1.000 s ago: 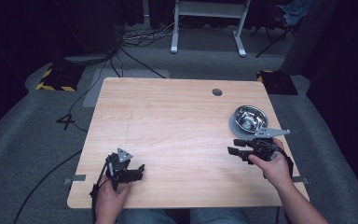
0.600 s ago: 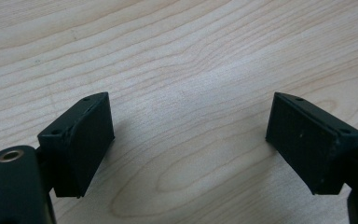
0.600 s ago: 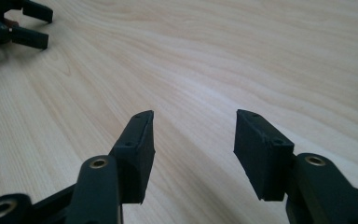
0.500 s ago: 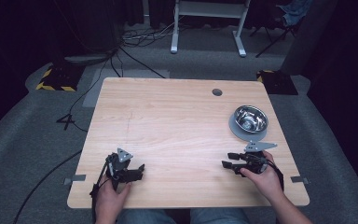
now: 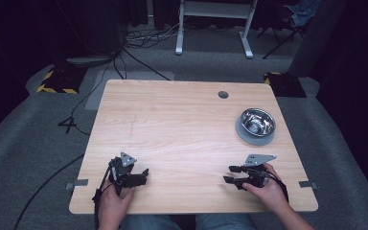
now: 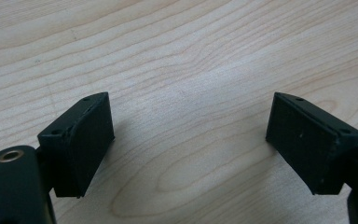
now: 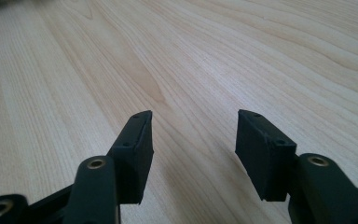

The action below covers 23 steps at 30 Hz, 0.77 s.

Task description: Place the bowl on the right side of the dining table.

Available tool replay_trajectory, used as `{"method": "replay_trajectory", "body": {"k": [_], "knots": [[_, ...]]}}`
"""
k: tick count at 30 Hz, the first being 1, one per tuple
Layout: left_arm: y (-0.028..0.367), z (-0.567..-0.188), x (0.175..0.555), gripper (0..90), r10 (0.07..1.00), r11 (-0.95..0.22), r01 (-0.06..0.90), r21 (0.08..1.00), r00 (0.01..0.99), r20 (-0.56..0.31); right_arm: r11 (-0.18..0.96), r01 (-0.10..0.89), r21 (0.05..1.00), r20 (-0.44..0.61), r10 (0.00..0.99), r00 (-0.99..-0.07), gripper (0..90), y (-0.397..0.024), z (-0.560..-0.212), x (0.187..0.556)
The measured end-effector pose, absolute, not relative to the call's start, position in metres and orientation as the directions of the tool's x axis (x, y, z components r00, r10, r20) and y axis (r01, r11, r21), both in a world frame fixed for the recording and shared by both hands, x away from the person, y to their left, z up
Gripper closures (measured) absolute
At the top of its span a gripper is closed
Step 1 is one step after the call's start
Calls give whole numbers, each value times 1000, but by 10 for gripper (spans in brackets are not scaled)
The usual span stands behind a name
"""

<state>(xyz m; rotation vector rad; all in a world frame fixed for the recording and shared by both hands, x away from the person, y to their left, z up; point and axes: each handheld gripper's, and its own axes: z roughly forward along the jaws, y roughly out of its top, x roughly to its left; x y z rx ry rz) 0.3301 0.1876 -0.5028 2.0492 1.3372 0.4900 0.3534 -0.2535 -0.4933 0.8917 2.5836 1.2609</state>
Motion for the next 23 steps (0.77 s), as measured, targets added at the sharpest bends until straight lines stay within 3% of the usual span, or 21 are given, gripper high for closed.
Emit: {"method": "replay_trajectory", "body": {"k": [10, 17, 23], "knots": [[188, -503, 330, 150, 909, -285, 673, 683, 416, -31, 455, 462, 761, 82, 639, -765, 459, -251, -501, 349], [188, -503, 330, 150, 909, -283, 673, 683, 416, -33, 531, 386, 754, -21, 607, -795, 292, -241, -504, 344], [188, -503, 330, 150, 909, -284, 673, 683, 416, -32, 523, 399, 753, -15, 620, -785, 288, -240, -504, 343]]}}
